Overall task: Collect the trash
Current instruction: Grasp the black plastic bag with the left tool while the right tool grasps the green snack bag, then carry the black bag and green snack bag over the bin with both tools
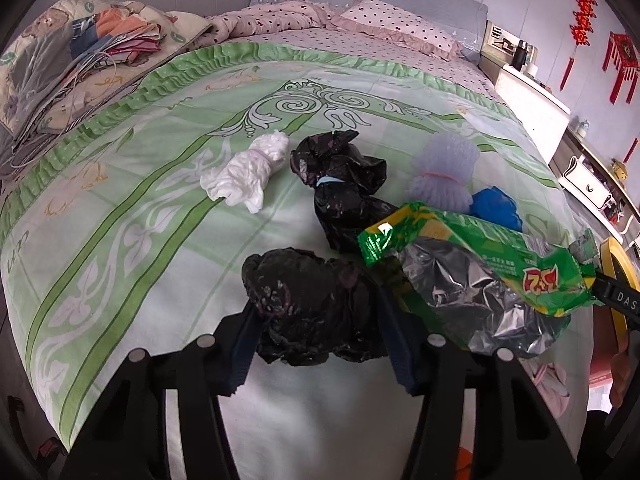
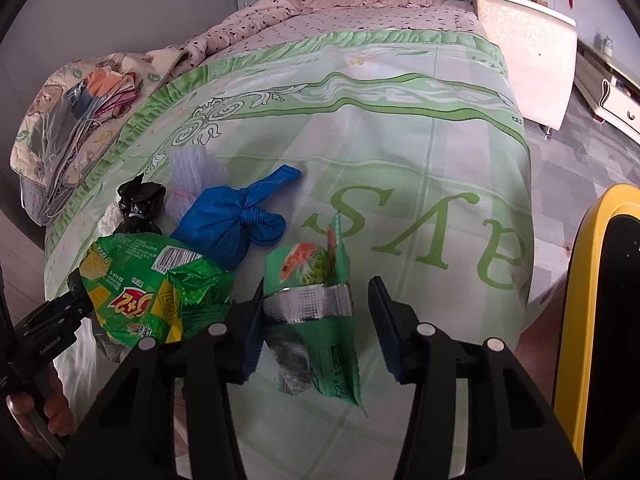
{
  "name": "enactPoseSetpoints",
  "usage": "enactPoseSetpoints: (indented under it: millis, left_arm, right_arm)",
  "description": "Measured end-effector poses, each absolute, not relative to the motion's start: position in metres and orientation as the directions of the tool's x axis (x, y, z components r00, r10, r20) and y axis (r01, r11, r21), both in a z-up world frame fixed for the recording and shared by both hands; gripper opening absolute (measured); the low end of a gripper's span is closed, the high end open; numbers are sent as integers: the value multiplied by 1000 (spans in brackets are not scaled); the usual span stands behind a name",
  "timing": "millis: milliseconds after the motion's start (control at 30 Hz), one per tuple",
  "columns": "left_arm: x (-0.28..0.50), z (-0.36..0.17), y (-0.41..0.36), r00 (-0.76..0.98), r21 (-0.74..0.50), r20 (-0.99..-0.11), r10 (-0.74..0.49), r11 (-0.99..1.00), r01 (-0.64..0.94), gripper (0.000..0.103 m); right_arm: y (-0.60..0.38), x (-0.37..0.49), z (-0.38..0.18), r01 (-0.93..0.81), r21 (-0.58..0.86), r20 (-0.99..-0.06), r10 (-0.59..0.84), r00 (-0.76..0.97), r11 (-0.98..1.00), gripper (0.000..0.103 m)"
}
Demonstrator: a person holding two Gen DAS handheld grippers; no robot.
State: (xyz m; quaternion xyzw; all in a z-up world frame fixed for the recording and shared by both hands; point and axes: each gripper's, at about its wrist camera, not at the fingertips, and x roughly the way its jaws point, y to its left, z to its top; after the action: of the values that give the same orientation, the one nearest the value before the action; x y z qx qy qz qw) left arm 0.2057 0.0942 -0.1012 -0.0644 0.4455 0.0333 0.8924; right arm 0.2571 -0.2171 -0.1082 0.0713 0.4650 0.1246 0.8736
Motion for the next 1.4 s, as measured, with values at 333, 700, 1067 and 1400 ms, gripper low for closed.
enactPoseSetpoints:
  millis: [333,700,1067,1400]
  left_arm:
    - [201,-96,98,610,-122,-792,-27,986,-115,40]
    - [189,-80,99,633,-142,-773,-41,984,-110,36]
    - [169,-40,91,685,-133,-728,-35,987,-91,36]
    - [156,-8,74,720,-123,-693,-41,990,-62,36]
  right_arm:
    - [-210,250,-98,-201,217,-779,293,554,955,31]
    - [-220,232,-71,-204,223,-756,301,581,953,31]
    - [-237,204,-33,-207,231,-713,310,629,951,31]
    - [-259,182,-4,-199,235,-676,307,670,951,31]
